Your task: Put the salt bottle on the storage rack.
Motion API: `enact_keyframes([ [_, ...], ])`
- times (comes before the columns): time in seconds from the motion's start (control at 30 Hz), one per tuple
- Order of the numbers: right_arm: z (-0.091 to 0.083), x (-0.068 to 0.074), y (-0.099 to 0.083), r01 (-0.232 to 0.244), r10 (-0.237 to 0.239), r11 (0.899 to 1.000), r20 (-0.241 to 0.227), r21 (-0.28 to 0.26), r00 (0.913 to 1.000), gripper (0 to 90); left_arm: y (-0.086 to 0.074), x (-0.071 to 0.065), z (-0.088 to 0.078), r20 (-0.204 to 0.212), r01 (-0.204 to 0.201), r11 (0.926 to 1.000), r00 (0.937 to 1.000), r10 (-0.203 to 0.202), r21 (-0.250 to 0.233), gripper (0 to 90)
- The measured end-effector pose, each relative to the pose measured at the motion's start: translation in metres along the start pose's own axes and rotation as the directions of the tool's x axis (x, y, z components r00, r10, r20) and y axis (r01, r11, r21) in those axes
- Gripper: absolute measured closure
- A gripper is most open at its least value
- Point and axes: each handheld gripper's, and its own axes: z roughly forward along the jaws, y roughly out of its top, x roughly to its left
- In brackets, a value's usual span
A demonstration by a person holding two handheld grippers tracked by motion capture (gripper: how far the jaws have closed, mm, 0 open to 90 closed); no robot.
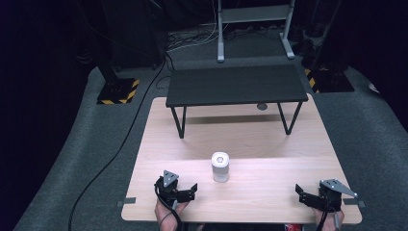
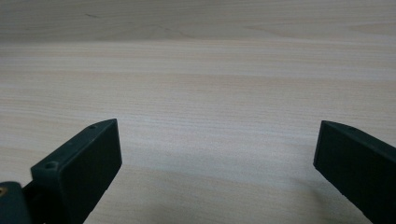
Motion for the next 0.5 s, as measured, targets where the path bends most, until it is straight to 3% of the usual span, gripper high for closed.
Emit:
enact_keyframes([
  [0.17,-0.001,0.001,-0.001,-0.004,0.004,1.000,0.005,-0.005,1.0000,0.2,-0.008,-0.021,0.001,0.013,-0.007,0.9996,0.9999,0.007,-0.029,1.0],
  [0.5,-0.001,-0.001,-0.004,-0.008,0.008,1.000,-0.005,-0.015,1.0000,1.0,0.001,-0.053,0.023,0.073,-0.031,0.9994,0.9968,0.033,-0.016,0.8],
])
